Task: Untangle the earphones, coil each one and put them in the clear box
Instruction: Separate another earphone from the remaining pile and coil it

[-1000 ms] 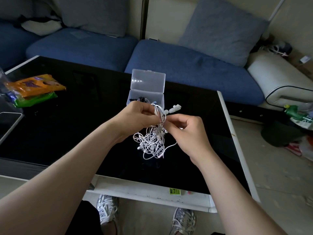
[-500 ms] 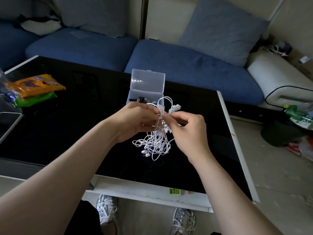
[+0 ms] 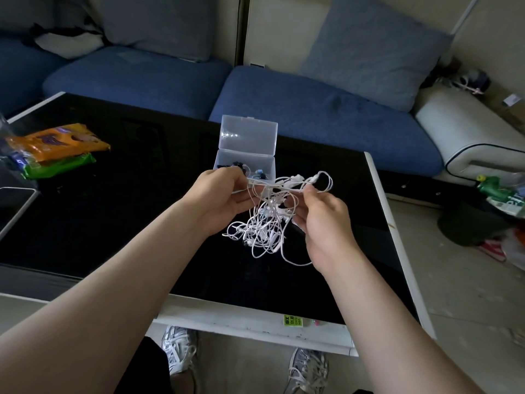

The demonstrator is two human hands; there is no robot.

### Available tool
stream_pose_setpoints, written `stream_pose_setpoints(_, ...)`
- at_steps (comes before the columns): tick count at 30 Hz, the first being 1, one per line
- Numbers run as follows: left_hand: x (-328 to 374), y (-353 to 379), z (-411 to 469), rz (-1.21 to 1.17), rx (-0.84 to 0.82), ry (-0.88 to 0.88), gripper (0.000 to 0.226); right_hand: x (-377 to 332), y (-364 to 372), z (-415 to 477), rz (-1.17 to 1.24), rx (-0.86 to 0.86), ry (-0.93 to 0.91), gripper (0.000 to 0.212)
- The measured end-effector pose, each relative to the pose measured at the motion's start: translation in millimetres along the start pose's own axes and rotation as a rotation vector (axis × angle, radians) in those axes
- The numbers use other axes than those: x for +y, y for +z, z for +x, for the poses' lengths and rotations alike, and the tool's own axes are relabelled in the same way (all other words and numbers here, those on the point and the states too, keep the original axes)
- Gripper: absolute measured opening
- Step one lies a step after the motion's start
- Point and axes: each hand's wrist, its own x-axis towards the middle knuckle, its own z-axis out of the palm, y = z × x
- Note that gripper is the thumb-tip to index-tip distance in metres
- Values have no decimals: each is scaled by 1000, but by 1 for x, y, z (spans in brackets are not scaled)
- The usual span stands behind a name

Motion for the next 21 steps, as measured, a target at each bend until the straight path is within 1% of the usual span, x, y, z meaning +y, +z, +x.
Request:
stream_pose_setpoints(2, 0, 1, 0, -49, 54, 17, 36, 0, 2, -2, 55, 31, 29, 26)
stream_pose_setpoints(4, -1, 3, -1, -78, 90, 31, 29, 2, 4, -4, 48, 68, -5, 25)
stream_pose_setpoints(7, -2, 7, -1, -98, 71, 39, 24, -2, 6, -12, 7, 64, -70, 20)
stream_pose_setpoints(10, -3, 7, -2, 5, 4, 38, 15, -4, 0, -14, -184, 64, -113, 20)
stream_pose_setpoints(11, -4, 7, -2, 42, -5, 37, 14, -4, -4, -15, -252, 86, -131, 22)
stream_pose_setpoints(13, -6, 7, -2, 100, -12, 44, 13, -5, -9, -16, -368, 126, -154, 34)
stream_pose_setpoints(15, -7, 6, -2, 156, -23, 66, 13, -7, -11, -21, -487, 128, -250, 40)
stream_pose_setpoints(17, -9, 5, -2, 198, -44, 84, 18, -7, -10, -24, -623, 87, -443, 35)
stream_pose_setpoints(18, -9, 5, -2, 213, -60, 91, 20, -6, -8, -24, -676, 40, -524, 33)
stream_pose_setpoints(19, -10, 5, -3, 228, -80, 98, 20, -5, -7, -24, -704, -38, -558, 32)
stream_pose_setpoints(21, -9, 4, -3, 252, -108, 109, 22, -4, -3, -25, -695, -229, -516, 30)
